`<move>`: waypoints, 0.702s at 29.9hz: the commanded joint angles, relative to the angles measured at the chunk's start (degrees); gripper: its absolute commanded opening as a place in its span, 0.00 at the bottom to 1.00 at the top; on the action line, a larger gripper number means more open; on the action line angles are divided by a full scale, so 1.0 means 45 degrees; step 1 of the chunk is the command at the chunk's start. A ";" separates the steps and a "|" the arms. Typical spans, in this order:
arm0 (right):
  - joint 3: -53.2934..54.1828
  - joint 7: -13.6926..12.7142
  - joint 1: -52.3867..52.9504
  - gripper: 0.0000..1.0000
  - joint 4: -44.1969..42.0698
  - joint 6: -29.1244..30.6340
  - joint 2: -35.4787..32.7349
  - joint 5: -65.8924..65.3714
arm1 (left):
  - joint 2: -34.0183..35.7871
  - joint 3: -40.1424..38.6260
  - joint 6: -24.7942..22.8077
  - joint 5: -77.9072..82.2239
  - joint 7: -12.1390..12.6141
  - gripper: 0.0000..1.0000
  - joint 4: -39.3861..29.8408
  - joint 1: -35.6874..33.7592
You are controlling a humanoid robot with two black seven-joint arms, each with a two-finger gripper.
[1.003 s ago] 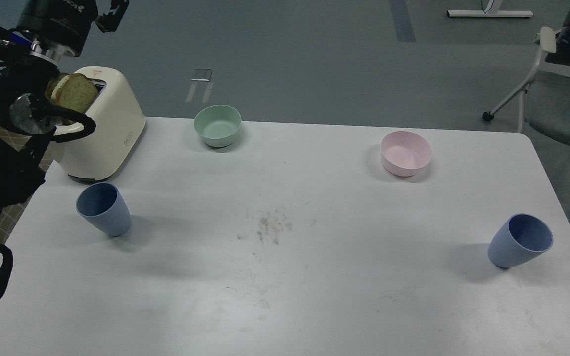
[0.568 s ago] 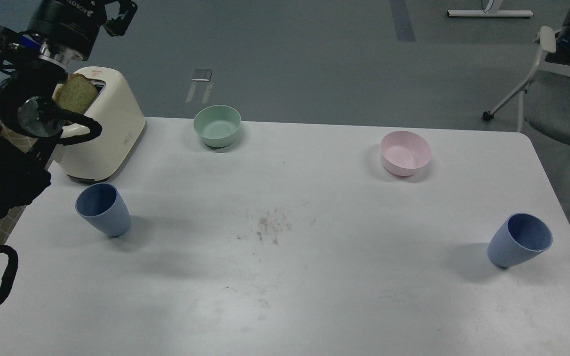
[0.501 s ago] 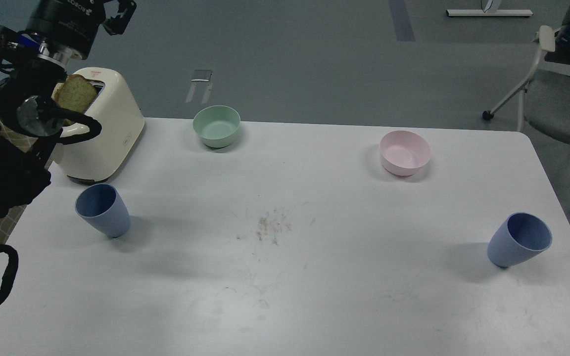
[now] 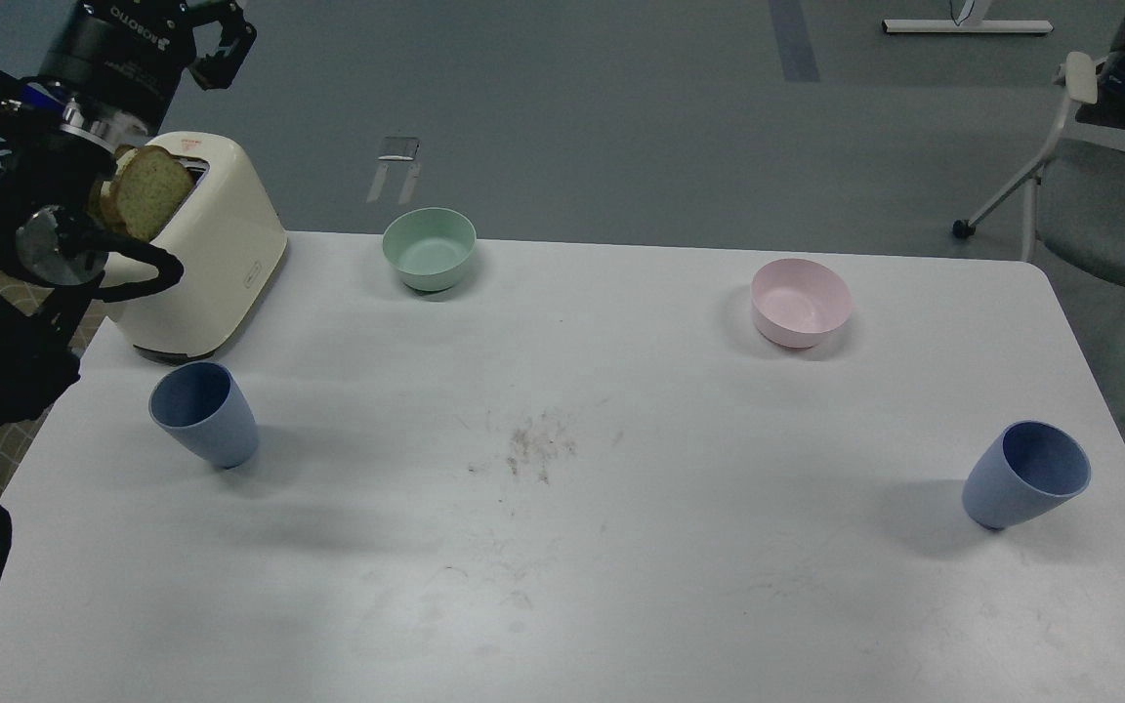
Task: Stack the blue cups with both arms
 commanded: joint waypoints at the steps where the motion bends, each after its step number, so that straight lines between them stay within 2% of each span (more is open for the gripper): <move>1: 0.0136 0.0006 -0.0337 1.00 0.0143 0.0000 -0.0191 0.0092 | 0.1089 0.0055 0.0004 0.0950 -0.0022 0.97 -0.0928 0.0260; 5: 0.0370 0.0006 -0.0533 1.00 0.0144 0.0000 -0.0425 0.0111 | 0.2574 0.0153 0.0004 0.3700 -0.0022 0.97 -0.3095 0.1215; 6: 0.0370 0.0006 -0.0534 1.00 0.0144 0.0000 -0.0426 0.0111 | 0.2578 0.0153 0.0004 0.3709 -0.0022 0.97 -0.3101 0.1218; 10: 0.0487 0.0025 -0.0709 1.00 0.0144 0.0000 -0.0660 0.0111 | 0.3961 -0.0100 0.0004 0.6709 -0.0139 0.97 -0.4991 0.2232; 13: 0.0838 0.0181 -0.0982 1.00 0.0144 0.0000 -0.0621 0.0384 | 0.4978 0.0016 0.0004 0.7944 -0.0580 0.96 -0.5599 0.2487; 18: 0.0995 0.0318 -0.1237 1.00 0.0144 0.0000 -0.0601 0.1010 | 0.6365 0.0172 0.0004 1.1024 -0.0580 0.92 -0.6381 0.2624; 21: 0.0995 0.0318 -0.1353 1.00 0.0163 0.0000 -0.0601 0.1010 | 0.6582 0.0425 0.0004 1.3150 -0.0580 0.90 -0.6382 0.2877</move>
